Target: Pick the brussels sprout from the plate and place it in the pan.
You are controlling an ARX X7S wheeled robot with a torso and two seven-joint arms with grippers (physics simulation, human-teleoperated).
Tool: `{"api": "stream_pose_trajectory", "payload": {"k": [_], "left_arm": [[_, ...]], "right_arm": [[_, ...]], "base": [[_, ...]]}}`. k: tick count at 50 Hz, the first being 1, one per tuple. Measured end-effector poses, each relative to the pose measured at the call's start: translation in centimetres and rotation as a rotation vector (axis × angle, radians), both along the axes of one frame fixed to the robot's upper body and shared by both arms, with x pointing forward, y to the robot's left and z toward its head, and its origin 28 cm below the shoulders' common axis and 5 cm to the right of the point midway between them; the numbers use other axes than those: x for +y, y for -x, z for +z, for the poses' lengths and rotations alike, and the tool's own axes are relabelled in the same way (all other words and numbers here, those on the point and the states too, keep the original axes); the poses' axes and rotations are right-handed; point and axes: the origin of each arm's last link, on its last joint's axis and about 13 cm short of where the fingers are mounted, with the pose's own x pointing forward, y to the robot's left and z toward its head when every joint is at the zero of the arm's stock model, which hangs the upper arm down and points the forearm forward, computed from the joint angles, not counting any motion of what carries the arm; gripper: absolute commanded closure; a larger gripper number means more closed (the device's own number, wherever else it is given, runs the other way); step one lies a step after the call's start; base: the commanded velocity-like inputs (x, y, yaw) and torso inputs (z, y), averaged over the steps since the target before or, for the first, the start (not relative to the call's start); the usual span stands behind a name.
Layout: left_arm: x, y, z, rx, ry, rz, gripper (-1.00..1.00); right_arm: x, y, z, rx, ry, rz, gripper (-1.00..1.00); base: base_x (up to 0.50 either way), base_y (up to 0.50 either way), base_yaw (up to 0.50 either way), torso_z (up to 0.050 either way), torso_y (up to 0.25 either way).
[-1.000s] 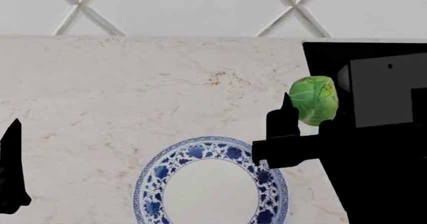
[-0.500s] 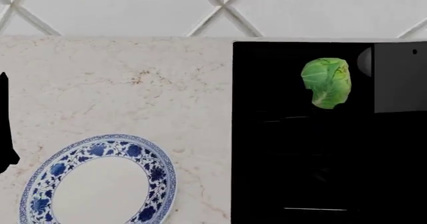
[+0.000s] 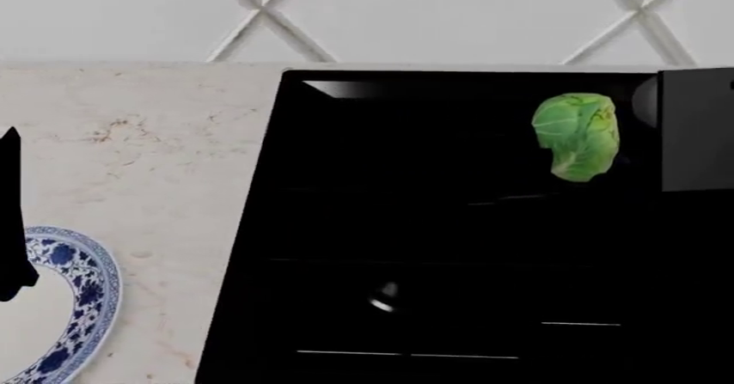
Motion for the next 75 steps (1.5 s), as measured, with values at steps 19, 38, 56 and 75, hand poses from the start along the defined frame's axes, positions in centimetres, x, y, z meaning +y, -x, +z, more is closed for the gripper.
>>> {"api": "stream_pose_trajectory", "payload": {"k": [19,38,56,75], "left_arm": [[-0.03,-0.12,-0.13,0.008,0.002,-0.007,-1.0],[-0.14,-0.33,-0.38,0.011,0.011,-0.013,-1.0],[-0.27,0.08,-0.56,0.016,0.019,-0.012,-1.0],[-0.31,0.12,-0.55,0.018,0.021,-0.008,-1.0]], "right_arm": [[-0.15,-0.02,0.11,-0.007,-0.008,-0.011,1.0],[-0.5,-0.22,-0.11,-0.004,-0.025,-0.03,1.0],[-0.81,-0.13,-0.28,-0.026,-0.017,-0.055,1.0],[-0.68,-0.27,-0.54,-0.035,-0.001,-0.051,1.0]], "base": [[0.0,-0.5,0.0,0.0,0.0],[0.0,-0.5,0.0,0.0,0.0],[0.02,-0.24,0.0,0.0,0.0],[0.5,0.0,0.0,0.0,0.001]]}}
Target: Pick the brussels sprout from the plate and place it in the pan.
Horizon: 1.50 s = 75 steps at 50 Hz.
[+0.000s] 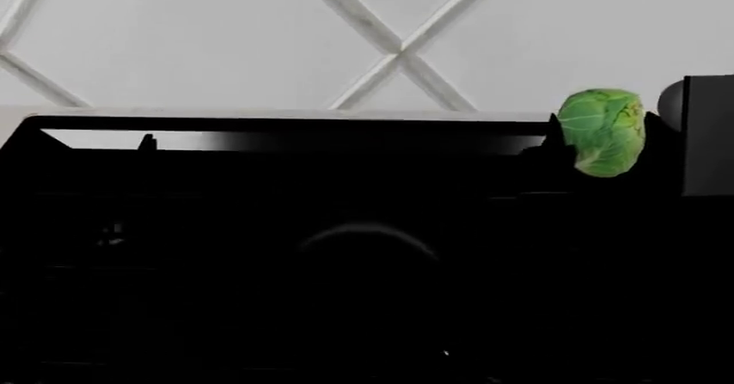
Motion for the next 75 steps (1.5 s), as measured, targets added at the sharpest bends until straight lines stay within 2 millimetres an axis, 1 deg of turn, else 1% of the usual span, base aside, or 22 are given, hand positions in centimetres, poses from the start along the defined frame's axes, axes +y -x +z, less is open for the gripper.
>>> {"api": "stream_pose_trajectory", "payload": {"k": [7,14,20,26,45,53,62,63,70,75], "left_arm": [[0.1,0.0,0.0,0.001,0.001,0.0,-1.0],[0.1,0.0,-0.1,0.002,0.004,0.002,-1.0],[0.0,0.1,-0.3,0.004,0.009,0.004,-1.0],[0.0,0.2,-0.4,0.005,0.014,0.007,-1.0],[-0.1,0.5,-0.9,0.014,0.03,0.013,-1.0],[-0.2,0.6,-1.4,0.028,0.046,0.017,-1.0],[-0.2,0.9,-1.8,0.038,0.056,0.019,-1.0],[-0.3,0.9,-1.8,0.039,0.056,0.02,-1.0],[-0.2,1.0,-1.9,0.043,0.061,0.02,-1.0],[-0.2,1.0,-1.9,0.045,0.063,0.019,-1.0]], "right_arm": [[0.1,-0.1,-0.1,0.002,0.003,0.0,1.0],[0.2,-0.1,-0.1,-0.008,0.019,0.008,1.0],[1.1,-0.2,-0.5,-0.011,0.067,0.074,1.0],[2.5,0.1,-1.2,-0.007,0.111,0.165,1.0],[6.9,2.1,-4.7,0.078,0.199,0.464,1.0],[8.3,1.8,-6.9,0.145,0.21,0.546,1.0],[8.8,1.4,-8.5,0.196,0.215,0.565,1.0],[8.8,1.4,-8.7,0.201,0.214,0.564,-1.0],[8.9,1.1,-9.0,0.217,0.212,0.557,-1.0],[8.9,1.0,-8.5,0.203,0.202,0.549,-1.0]], "base": [[0.49,0.0,0.0,0.0,0.003],[0.0,0.0,0.0,0.0,0.0],[0.0,0.0,0.0,0.0,0.0],[0.0,0.0,0.0,0.0,0.0],[0.0,0.0,0.0,0.0,0.0],[0.0,0.0,0.0,0.0,0.0],[0.0,0.0,0.0,0.0,0.0],[0.0,0.0,0.0,0.0,0.0],[0.0,0.0,0.0,0.0,0.0],[0.0,0.0,0.0,0.0,0.0]]}}
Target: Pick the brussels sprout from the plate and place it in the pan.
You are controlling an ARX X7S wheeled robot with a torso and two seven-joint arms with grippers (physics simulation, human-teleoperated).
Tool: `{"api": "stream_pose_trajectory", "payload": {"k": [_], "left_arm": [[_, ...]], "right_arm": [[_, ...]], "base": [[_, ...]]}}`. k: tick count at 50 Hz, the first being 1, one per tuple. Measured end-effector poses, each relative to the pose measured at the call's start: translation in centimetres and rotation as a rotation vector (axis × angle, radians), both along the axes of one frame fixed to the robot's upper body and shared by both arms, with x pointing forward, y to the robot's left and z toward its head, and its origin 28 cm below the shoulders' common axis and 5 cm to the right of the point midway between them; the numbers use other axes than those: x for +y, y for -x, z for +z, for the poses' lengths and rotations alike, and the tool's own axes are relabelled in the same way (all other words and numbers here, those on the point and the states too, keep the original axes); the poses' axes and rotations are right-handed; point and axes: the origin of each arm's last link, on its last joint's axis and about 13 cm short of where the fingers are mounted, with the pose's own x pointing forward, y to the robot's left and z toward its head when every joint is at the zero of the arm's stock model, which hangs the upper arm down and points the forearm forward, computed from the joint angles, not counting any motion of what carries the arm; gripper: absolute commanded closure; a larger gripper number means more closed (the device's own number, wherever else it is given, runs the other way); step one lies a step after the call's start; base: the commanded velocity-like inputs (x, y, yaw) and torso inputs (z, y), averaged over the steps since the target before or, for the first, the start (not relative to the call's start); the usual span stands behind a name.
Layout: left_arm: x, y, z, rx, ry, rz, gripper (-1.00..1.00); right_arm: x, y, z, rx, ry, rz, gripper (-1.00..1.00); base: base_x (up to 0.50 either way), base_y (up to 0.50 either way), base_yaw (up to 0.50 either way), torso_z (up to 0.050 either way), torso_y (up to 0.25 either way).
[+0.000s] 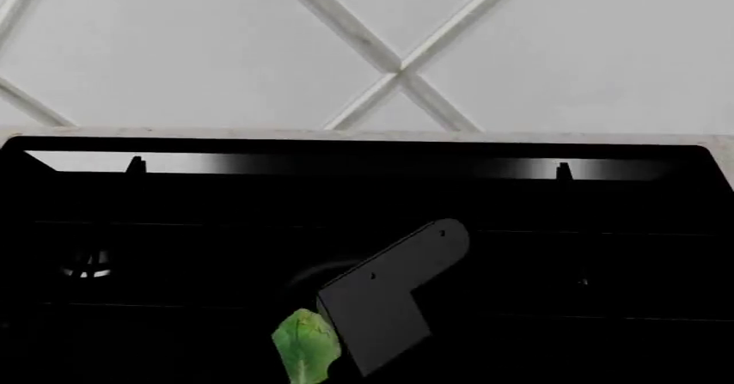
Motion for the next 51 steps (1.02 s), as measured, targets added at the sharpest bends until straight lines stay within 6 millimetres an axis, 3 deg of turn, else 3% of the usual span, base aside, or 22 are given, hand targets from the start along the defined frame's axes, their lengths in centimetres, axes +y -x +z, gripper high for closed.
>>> {"api": "stream_pose_trajectory", "payload": {"k": [6,11,17,22,34,51], "left_arm": [[0.0,0.0,0.0,0.002,0.0,-0.001,-1.0],[0.1,0.0,0.0,0.002,0.0,-0.002,-1.0],[0.1,-0.1,0.1,-0.001,-0.002,-0.005,-1.0],[0.2,-0.2,0.2,-0.006,0.004,-0.003,-1.0],[0.5,-1.0,-0.7,-0.011,0.019,0.031,-1.0],[0.7,-2.8,-2.9,-0.013,0.104,0.067,-1.0]], "right_arm": [[-0.2,0.1,2.0,-0.057,-0.046,-0.014,-1.0],[-0.9,0.5,5.1,-0.152,-0.12,-0.056,-1.0],[-2.9,0.8,8.5,-0.285,-0.207,-0.181,-1.0],[-5.1,0.7,9.5,-0.359,-0.27,-0.351,-1.0],[-8.3,0.1,7.8,-0.375,-0.362,-0.621,-1.0],[-8.9,-0.8,3.5,-0.294,-0.395,-0.725,-1.0]], "base": [[0.0,0.0,0.0,0.0,0.0],[0.0,0.0,0.0,0.0,0.0],[0.0,0.0,0.0,0.0,0.0],[0.0,0.0,0.0,0.0,0.0],[0.0,0.0,0.0,0.0,0.0],[0.0,0.0,0.0,0.0,0.0]]}}
